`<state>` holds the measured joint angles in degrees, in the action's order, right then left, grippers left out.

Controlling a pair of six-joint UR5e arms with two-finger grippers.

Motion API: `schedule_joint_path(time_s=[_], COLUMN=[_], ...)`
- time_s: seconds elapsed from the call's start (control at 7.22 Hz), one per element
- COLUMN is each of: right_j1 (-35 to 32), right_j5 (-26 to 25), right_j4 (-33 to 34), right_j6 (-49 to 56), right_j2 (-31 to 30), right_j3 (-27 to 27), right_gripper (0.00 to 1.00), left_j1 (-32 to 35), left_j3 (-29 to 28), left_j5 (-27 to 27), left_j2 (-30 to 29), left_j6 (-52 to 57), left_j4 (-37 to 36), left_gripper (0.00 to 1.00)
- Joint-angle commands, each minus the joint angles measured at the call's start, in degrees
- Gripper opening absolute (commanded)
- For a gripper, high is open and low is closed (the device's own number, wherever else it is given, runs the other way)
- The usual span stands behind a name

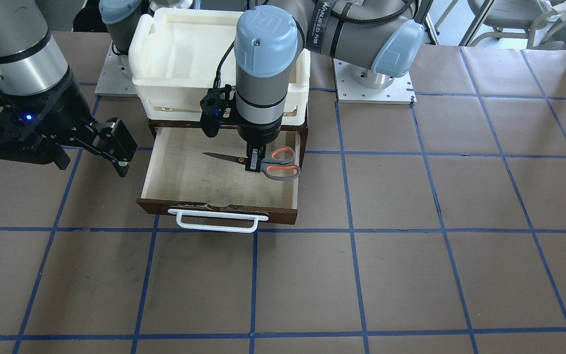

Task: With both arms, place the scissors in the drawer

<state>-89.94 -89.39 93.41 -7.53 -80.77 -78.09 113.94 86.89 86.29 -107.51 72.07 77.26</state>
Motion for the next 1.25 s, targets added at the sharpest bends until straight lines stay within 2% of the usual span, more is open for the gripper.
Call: schedule_joint_path(time_s=[0.0, 0.14, 1.11], right_j1=[0.03, 0.03, -0.06], right_j5=[0.09, 0.1, -0.17], right_j4=[0.11, 0.11, -0.33], right_j6=[-0.03, -0.03, -0.03], right_j2=[-0.96, -1.31, -1.4], right_j3=[-1.62, -2.07, -2.16], right_gripper=[1.0, 1.0, 1.0], left_j1=[0.84, 1.98, 3.31], left_j3=[0.3, 0.39, 4.16], left_j5=[-0.07, -0.15, -0.15], left_j2=[-1.12, -1.82, -3.76], left_j6=[-0.87, -3.48, -2.72], left_j4=[-0.79, -1.05, -6.06], left_gripper=[0.0, 0.0, 0.0])
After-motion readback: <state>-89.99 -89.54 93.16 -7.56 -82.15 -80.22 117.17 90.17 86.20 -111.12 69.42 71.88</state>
